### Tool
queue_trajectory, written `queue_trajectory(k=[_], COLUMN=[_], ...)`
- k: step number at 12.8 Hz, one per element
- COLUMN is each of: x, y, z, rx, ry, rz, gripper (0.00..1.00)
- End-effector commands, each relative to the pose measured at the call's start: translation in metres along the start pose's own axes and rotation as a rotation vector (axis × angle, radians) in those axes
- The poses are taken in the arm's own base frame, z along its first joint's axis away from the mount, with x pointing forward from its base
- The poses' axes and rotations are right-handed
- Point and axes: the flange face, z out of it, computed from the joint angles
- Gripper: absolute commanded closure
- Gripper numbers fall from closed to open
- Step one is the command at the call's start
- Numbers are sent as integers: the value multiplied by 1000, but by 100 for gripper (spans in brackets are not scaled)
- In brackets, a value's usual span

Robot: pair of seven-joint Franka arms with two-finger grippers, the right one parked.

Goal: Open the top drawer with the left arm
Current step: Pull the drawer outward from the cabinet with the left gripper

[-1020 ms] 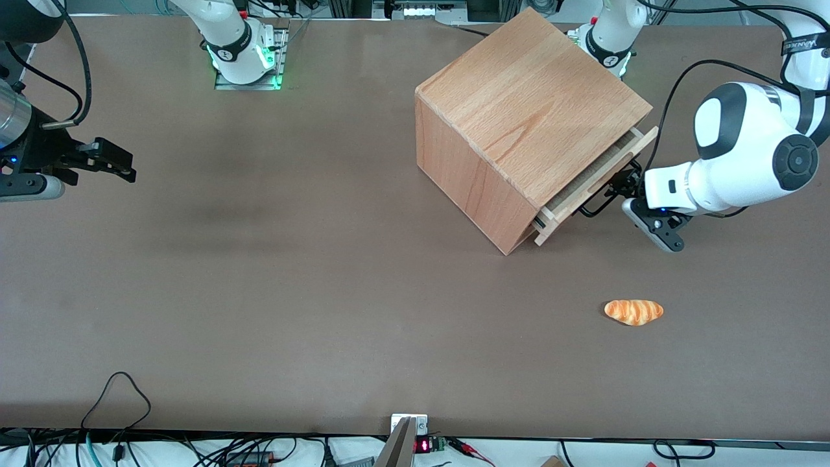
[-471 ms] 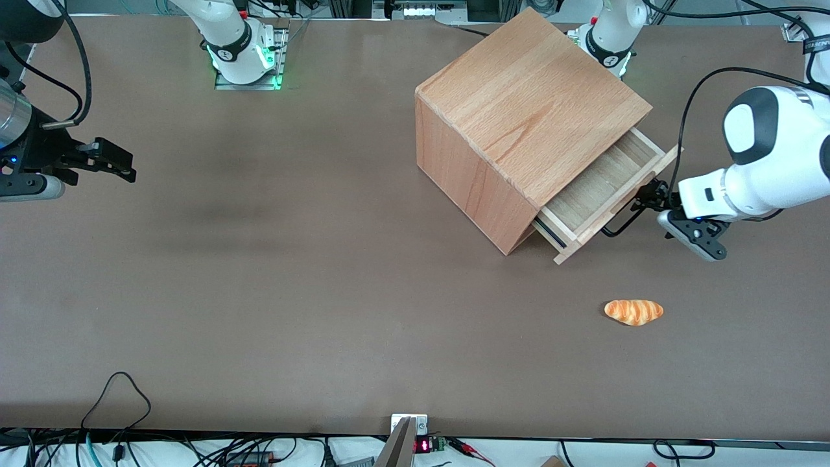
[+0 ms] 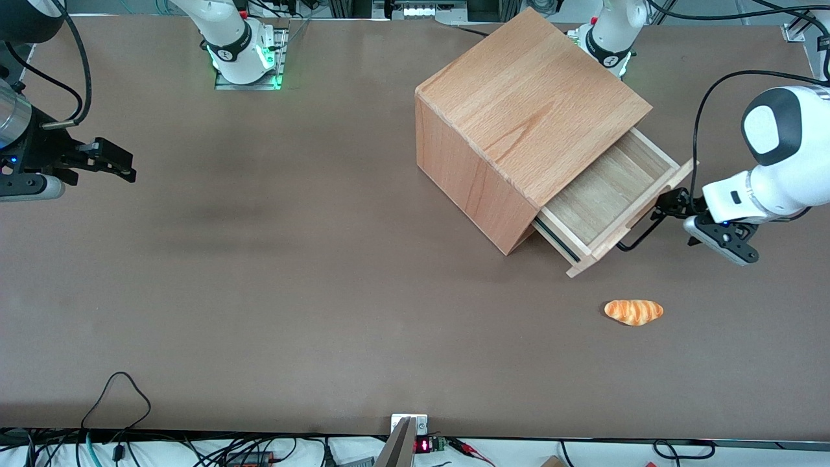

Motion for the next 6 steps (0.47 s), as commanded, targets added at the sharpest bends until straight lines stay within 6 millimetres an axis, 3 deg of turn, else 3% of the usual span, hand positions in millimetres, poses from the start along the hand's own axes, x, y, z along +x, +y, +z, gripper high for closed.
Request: queue_trajectory(k=[1,4,6], x=[6,4,9], y=[-13,-21,-21], z=[-7,-20,-38], rx=[25,40,46], ry=[28,45,55], rz=[25,-10,-16], gripper=[0,0,0])
